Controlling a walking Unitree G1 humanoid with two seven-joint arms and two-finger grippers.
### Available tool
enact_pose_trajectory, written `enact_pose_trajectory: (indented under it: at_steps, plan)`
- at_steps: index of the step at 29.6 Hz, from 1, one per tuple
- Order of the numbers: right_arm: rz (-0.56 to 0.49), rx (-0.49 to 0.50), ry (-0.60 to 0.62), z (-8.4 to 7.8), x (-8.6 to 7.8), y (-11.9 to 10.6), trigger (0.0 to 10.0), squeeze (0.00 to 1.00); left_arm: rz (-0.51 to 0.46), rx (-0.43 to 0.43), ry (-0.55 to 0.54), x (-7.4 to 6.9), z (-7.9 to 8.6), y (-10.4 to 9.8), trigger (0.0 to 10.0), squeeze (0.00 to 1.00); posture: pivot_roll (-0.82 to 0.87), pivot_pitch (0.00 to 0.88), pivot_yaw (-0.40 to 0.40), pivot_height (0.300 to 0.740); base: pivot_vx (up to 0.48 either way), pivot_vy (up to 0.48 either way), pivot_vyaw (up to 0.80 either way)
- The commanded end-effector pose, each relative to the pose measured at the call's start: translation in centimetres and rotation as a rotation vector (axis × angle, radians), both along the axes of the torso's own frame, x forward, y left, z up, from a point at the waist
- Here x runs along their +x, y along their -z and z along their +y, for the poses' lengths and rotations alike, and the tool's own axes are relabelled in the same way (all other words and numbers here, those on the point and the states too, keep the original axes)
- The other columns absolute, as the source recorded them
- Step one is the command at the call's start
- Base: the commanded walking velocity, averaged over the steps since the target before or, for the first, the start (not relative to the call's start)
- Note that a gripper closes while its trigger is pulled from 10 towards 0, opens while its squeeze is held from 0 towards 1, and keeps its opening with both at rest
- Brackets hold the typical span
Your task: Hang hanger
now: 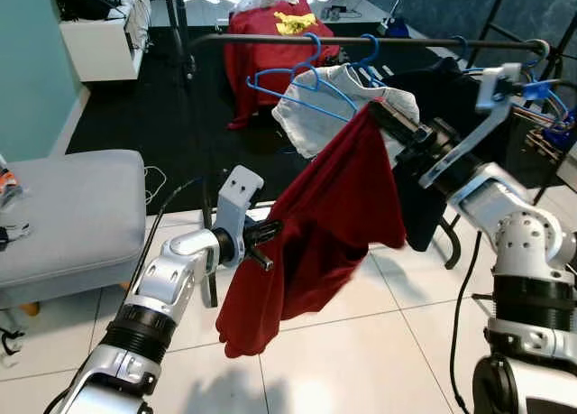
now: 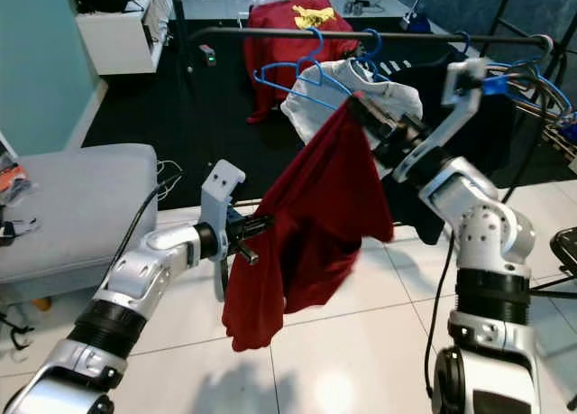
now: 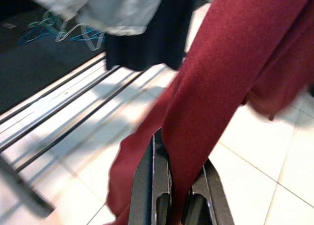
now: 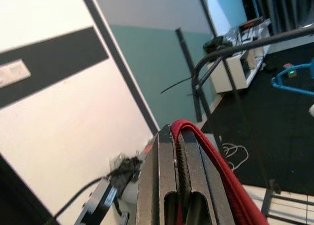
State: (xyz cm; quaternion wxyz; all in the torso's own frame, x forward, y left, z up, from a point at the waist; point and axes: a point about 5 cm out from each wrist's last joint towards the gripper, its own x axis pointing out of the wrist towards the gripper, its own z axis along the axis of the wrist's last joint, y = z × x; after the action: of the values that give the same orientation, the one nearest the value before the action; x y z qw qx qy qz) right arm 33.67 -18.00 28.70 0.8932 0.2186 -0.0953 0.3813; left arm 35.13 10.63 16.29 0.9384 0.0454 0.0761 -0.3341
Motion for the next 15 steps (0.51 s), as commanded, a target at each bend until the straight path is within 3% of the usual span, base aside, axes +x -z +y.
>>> enact_pose_trajectory:
  at_steps: [1,4,8,13,15]
  plan:
    - [-0.046,0.007,0.043,-0.5,0.0,-1.2,0.0,0.00,0.044,0.068,0.001,-0.3,0.4,1.9,0.0,0.00,-0.10,0.104,-0.053,0.740,0.000,0.000,0.00]
    - [-0.041,0.037,0.053,-0.8,0.3,-1.5,0.0,0.00,0.026,0.110,0.027,-0.6,0.5,2.4,0.0,0.00,-0.10,0.109,-0.060,0.740,0.000,0.000,0.00]
    - [-0.033,0.029,0.044,-0.8,0.3,-1.4,0.0,0.00,0.009,0.104,0.034,-0.7,0.5,2.3,0.0,0.00,-0.10,0.112,-0.065,0.740,0.000,0.000,0.00]
    - [0.007,-0.027,0.027,-0.7,0.2,-0.5,0.0,0.00,-0.036,0.062,0.037,-1.0,0.6,1.8,0.0,0.00,-0.10,0.123,-0.074,0.740,0.000,0.000,0.00]
    - [0.051,-0.077,0.045,-0.8,0.1,0.4,0.0,0.00,-0.076,0.027,-0.009,-1.1,1.6,1.4,0.0,0.00,-0.10,0.135,-0.085,0.740,0.000,0.000,0.00]
